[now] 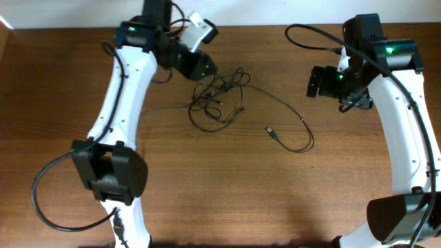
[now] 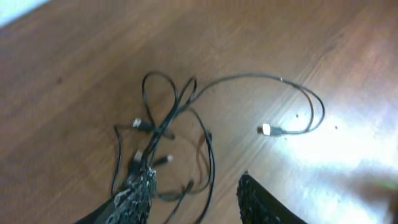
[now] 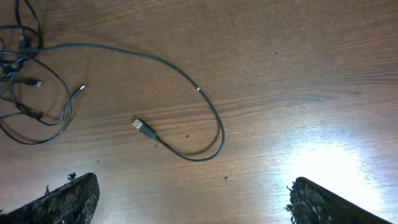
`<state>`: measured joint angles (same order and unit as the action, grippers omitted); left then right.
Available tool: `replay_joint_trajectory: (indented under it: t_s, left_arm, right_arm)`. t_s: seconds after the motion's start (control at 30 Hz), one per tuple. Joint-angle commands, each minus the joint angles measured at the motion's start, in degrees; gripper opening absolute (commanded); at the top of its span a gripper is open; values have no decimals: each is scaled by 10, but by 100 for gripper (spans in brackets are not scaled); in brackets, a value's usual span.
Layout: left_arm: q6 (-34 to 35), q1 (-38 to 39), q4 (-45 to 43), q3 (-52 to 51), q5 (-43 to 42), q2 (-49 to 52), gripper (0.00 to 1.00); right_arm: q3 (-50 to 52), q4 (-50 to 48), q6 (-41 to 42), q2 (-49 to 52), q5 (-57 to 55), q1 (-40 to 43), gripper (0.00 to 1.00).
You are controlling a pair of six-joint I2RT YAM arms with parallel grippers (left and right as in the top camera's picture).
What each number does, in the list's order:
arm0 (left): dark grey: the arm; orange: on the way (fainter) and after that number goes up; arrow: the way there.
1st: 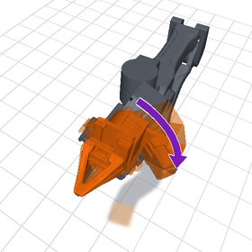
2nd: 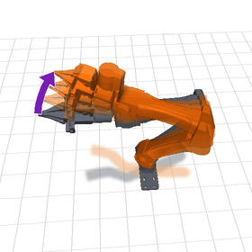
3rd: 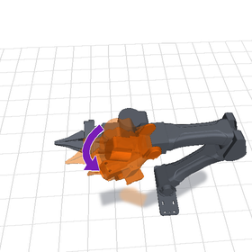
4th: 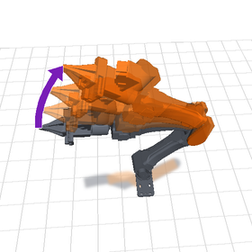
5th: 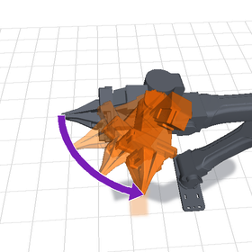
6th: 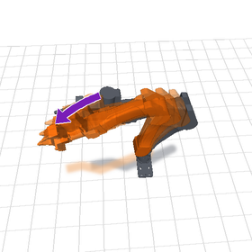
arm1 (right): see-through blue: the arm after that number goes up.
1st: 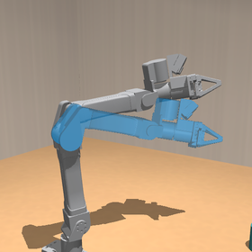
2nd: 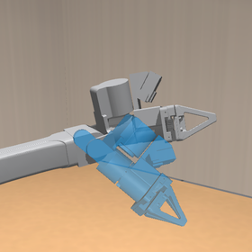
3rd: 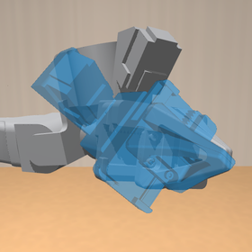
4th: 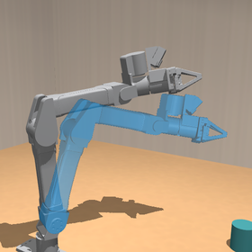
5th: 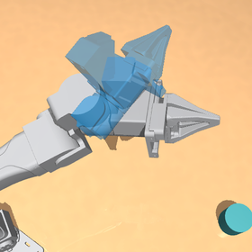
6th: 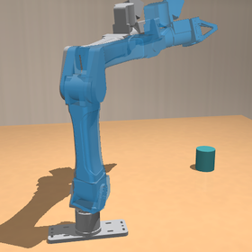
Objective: Untangle cables
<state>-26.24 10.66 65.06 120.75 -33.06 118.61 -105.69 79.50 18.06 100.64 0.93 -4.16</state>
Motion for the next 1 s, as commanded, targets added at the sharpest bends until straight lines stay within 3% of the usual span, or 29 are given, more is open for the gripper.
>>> replay_joint_trajectory:
  t_s: [0.0,0.17,0.3,0.5,0.57,0.63,0.87,0.93,0.97]
  left_arm:
    - [76,43,-25,2,82,6,43]
    - [76,89,-37,2,90,57,45]
    - [84,121,-52,3,91,106,35]
    - [197,133,-92,3,164,156,35]
    - [244,133,-95,2,168,170,28]
    - [294,134,-95,2,191,176,28]
    - [301,160,-114,2,209,232,36]
    - [301,162,-118,2,209,238,33]
    - [301,162,-120,2,209,239,27]
  right_arm:
    - [-3,0,9,-2,-16,16,99]
    - [-3,0,8,-2,-12,32,99]
    - [-3,-3,8,-2,-12,32,99]
    - [-3,-4,8,-2,-12,32,99]
    - [-3,-4,8,0,-12,32,99]
    - [-3,-5,8,1,-12,32,99]
    - [-3,-4,8,1,-12,32,99]
    - [-3,-4,8,1,-12,32,99]
    - [-3,-4,8,1,-12,32,99]
